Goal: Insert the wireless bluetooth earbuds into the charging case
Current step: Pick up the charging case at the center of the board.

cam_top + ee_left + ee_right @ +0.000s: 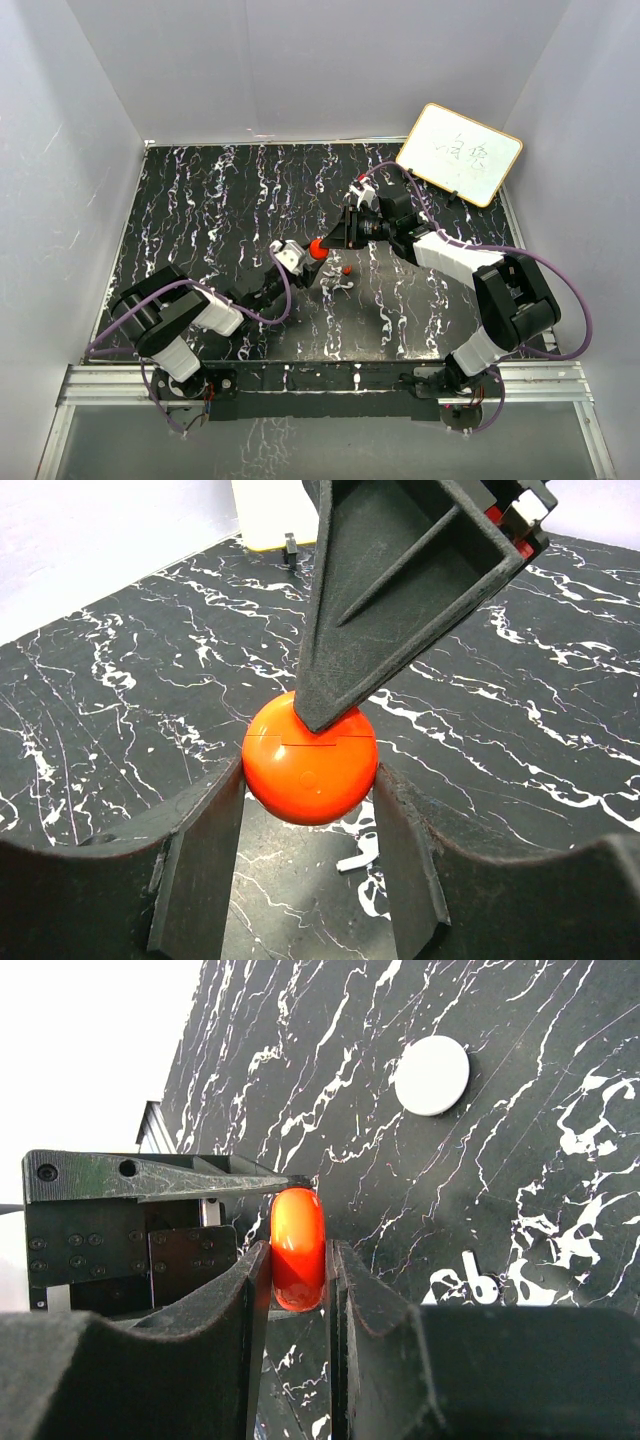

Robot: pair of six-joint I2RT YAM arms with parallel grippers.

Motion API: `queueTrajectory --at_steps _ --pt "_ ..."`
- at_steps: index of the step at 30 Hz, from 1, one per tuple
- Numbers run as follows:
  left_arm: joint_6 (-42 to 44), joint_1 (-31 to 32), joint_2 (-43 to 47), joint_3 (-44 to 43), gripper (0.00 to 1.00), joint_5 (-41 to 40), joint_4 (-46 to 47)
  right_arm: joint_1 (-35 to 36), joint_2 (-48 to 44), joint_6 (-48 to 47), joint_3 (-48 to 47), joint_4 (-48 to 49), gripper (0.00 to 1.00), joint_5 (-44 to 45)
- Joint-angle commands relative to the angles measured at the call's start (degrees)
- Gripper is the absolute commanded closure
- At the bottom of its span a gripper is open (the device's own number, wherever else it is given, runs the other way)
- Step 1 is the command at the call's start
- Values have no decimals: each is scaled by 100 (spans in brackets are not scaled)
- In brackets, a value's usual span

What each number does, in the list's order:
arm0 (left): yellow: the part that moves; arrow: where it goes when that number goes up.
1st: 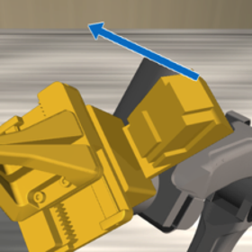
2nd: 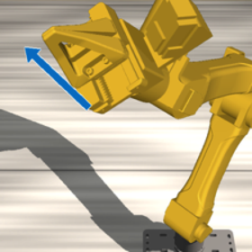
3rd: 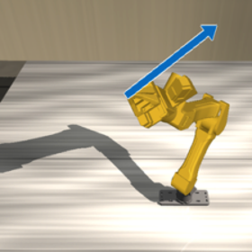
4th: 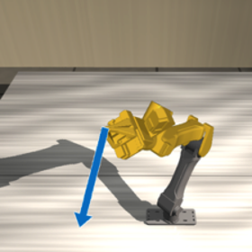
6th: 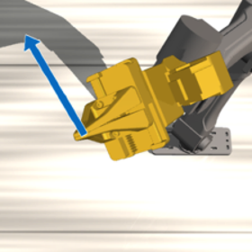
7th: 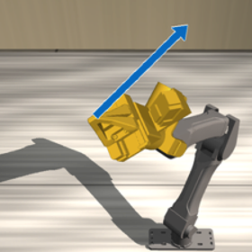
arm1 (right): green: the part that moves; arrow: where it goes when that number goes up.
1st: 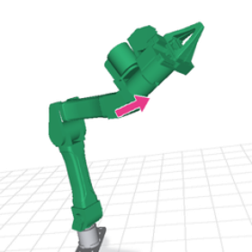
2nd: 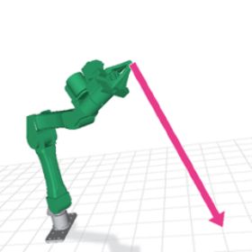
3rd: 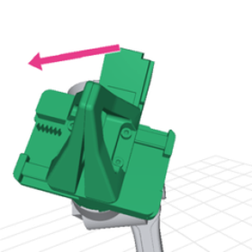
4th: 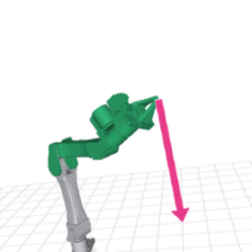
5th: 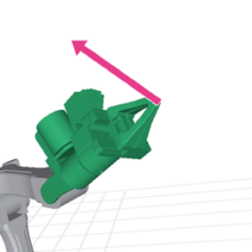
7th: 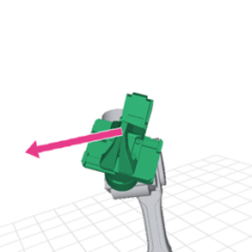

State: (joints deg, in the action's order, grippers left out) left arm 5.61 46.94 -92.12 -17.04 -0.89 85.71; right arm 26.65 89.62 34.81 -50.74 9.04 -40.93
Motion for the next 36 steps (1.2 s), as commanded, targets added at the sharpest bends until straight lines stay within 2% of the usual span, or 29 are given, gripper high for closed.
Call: queueTrajectory --at_steps 1,7,13,28,36 --pt "81 -21 200 -147 51 -17 -125 46 -84 33 -175 180 99 -83" --pt "70 -23 216 -232 78 -13 -207 49 -68 -112 -220 -22 99 38" --pt "62 -19 304 -293 98 -22 -374 122 -53 -545 -395 -565 99 464" --pt "-55 -11 533 -634 100 -112 -1401 830 -115 -1526 -863 -1630 100 2100" --pt "-126 -13 630 -786 100 -242 -1825 1308 -244 -1808 -863 -1708 100 3166"
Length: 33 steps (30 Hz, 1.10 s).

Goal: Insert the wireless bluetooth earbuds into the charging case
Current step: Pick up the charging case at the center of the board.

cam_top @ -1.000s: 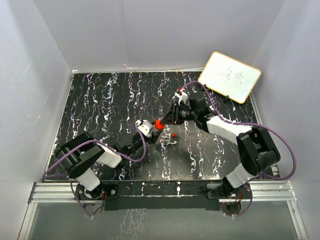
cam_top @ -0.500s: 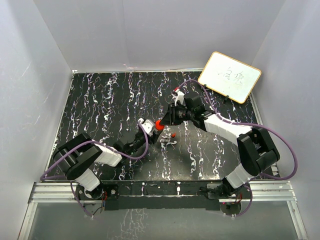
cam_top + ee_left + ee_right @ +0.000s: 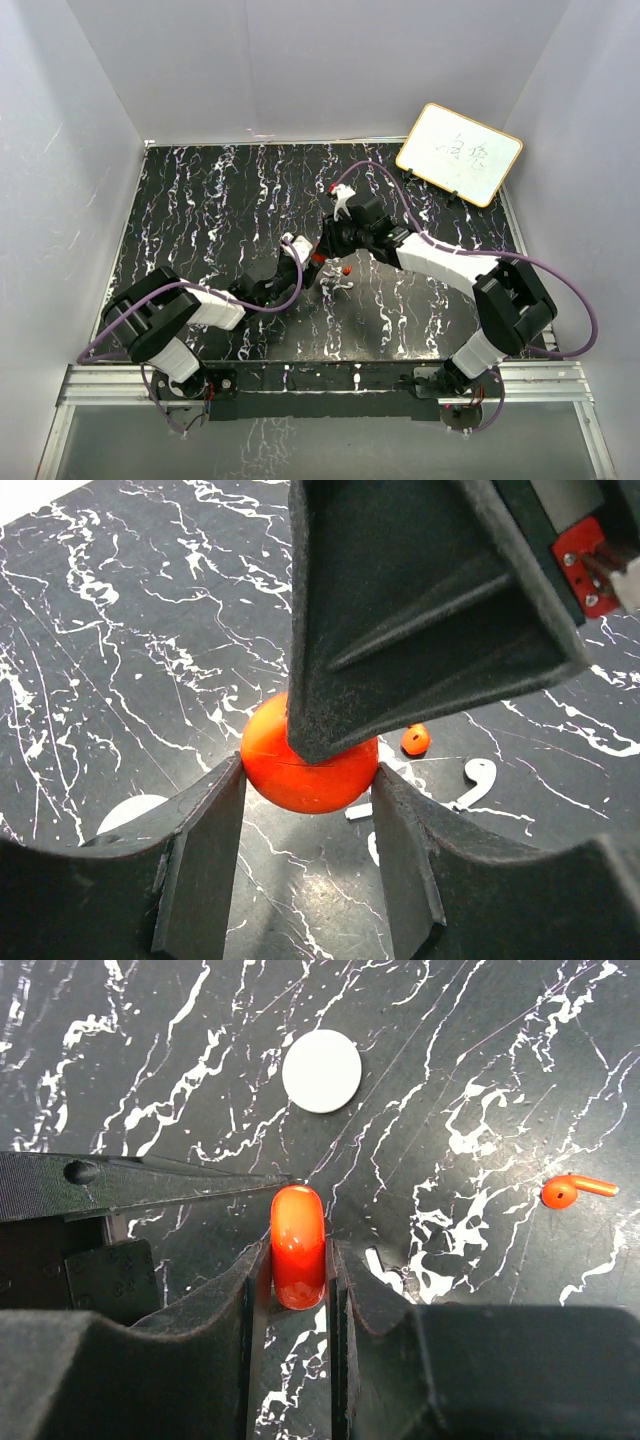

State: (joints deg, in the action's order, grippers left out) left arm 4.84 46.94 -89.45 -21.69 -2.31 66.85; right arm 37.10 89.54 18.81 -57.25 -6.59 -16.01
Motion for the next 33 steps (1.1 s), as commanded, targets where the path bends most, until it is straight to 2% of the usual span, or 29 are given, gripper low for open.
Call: queueTrajectory --at_steps 1,8,18,19,22,25,29,33 --pt "-54 -14 371 -326 100 -107 15 303 -262 -229 -203 -130 100 770" --pt "-88 -9 477 -328 100 -223 -178 406 -391 -265 -133 -123 100 1303" --pt "-171 -14 532 -217 99 -472 -139 406 -441 -105 -102 -34 100 1323" --pt "-200 -11 540 -194 95 -522 -125 411 -454 -77 -108 -19 100 1307" --pt "-182 -9 579 -118 69 -592 -39 363 -455 47 -148 3 100 1230" --pt "-130 -11 664 36 53 -634 111 257 -433 190 -187 8 100 1044" --pt "5 -12 805 244 38 -699 357 85 -387 351 -223 17 100 832" --pt "173 -11 925 376 33 -691 424 -54 -327 481 -271 24 100 685"
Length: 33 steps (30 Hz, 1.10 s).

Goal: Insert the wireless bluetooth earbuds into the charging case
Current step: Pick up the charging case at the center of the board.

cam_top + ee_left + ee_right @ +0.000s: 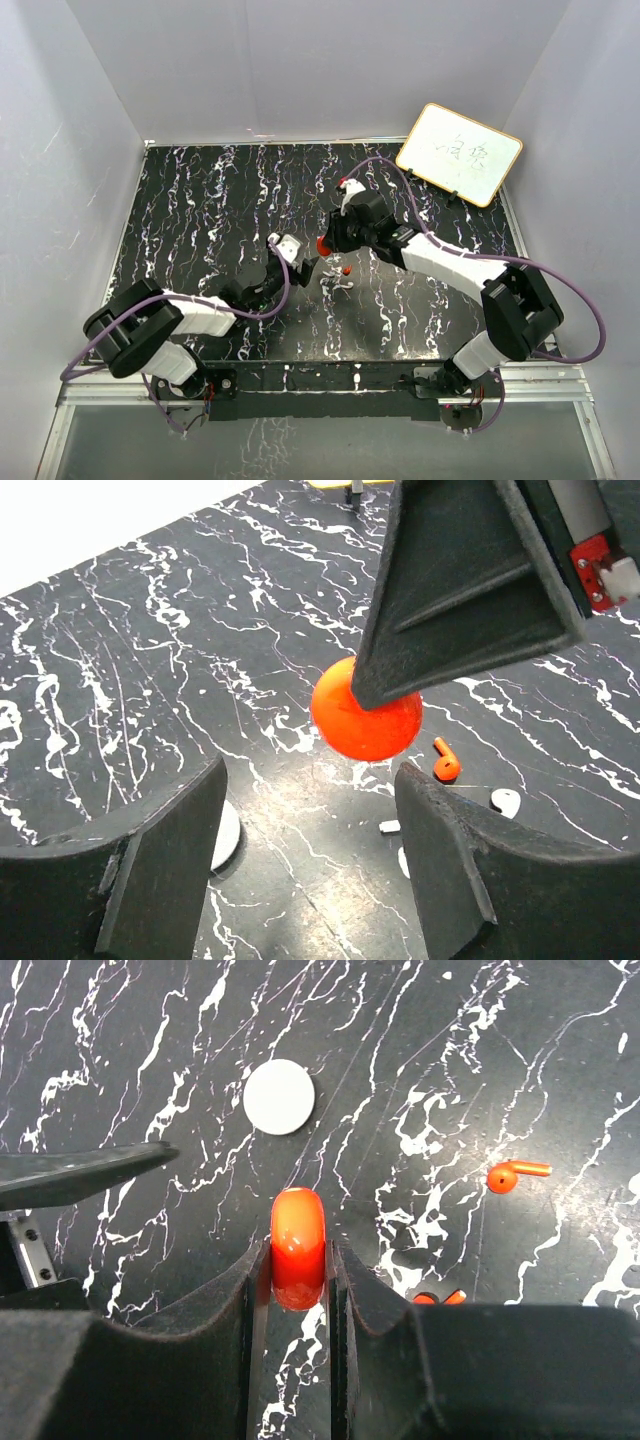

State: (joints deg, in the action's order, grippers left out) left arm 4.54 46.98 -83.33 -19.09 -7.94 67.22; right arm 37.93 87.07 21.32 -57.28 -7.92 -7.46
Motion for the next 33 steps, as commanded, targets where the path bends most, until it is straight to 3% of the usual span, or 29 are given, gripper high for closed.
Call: queueTrajectory --at_steps 1,6,18,26,30,33 --pt "256 -22 330 149 33 -125 414 -174 -63 272 -281 159 100 -221" --pt "550 -10 162 307 30 -264 709 -438 65 530 -393 186 100 -670" --pt "2754 308 -2027 -157 19 -1127 3486 -1002 1029 1124 -2272 -1416 100 -1662" --pt "3023 321 -2153 -604 25 -1223 3508 -1224 1313 1360 -2839 -1977 100 -2208" --pt "3035 299 -1951 -631 41 -1295 3513 -1241 1419 1423 -2901 -2108 100 -2320" --pt "2825 253 -1715 -560 44 -1157 3508 -1245 1431 1472 -2935 -2183 100 -2426"
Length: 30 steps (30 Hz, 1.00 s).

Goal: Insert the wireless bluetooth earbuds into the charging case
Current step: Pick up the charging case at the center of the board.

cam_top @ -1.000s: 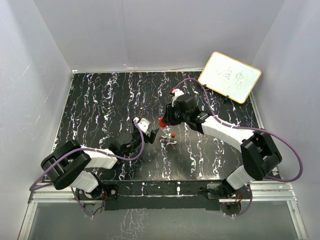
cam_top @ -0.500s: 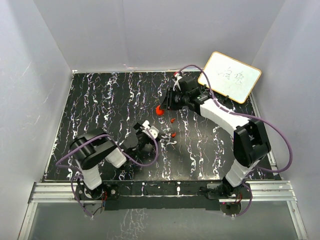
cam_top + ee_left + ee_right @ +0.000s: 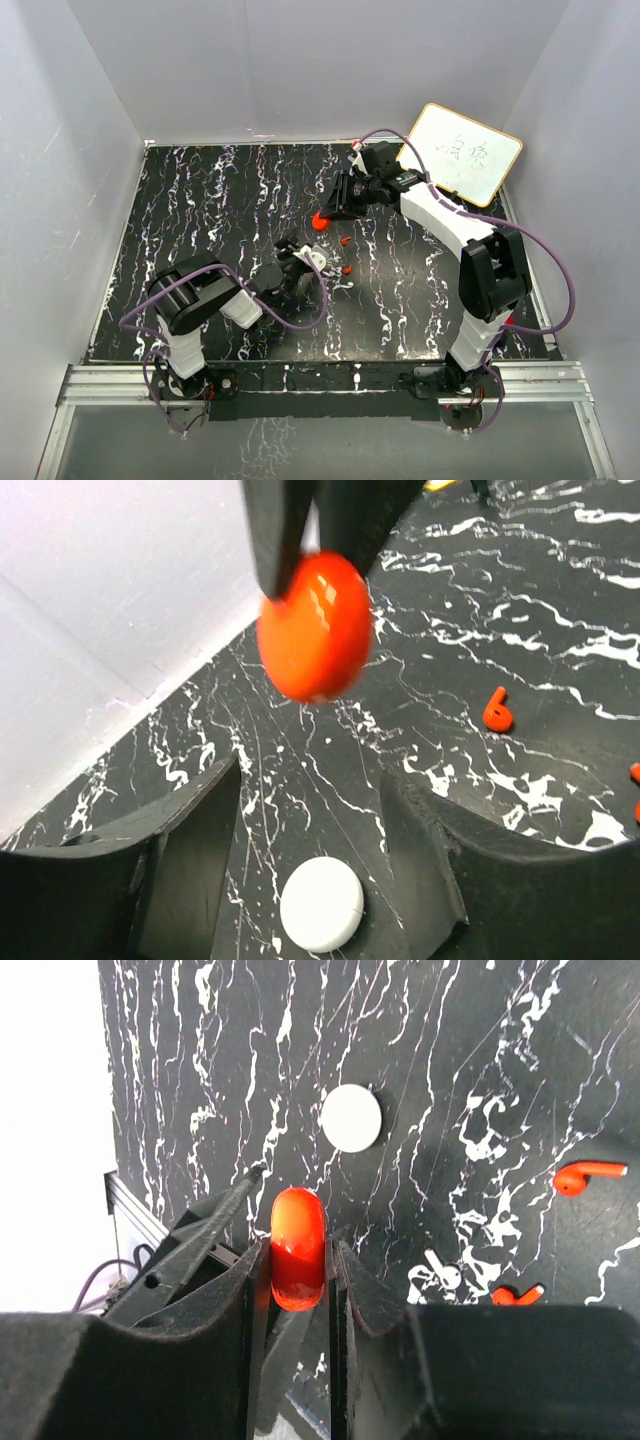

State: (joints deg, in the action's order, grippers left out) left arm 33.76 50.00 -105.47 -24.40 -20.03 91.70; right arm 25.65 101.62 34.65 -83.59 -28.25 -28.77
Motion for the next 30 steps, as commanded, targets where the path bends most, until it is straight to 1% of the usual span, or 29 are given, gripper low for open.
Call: queueTrajectory --at_steps 1,5,8,13,19,23,30 --pt "-190 -76 597 11 46 100 1060 -24 -36 157 -306 -173 100 -336" --pt "-437 -182 912 194 47 494 1061 -51 -150 197 -188 -190 100 -441" --pt "-379 -192 1013 297 47 787 1023 -89 -360 222 -55 -128 100 -542" --pt "-440 -201 1149 415 46 1156 928 -148 -445 245 9 -103 100 -713" --pt "-293 -201 1103 435 45 1319 978 -157 -450 350 30 -67 100 -933" --pt "-32 -201 964 353 45 1416 1058 -158 -506 398 76 -45 100 -946" --pt "283 -201 795 162 45 1424 1065 -148 -531 513 157 17 100 -1032"
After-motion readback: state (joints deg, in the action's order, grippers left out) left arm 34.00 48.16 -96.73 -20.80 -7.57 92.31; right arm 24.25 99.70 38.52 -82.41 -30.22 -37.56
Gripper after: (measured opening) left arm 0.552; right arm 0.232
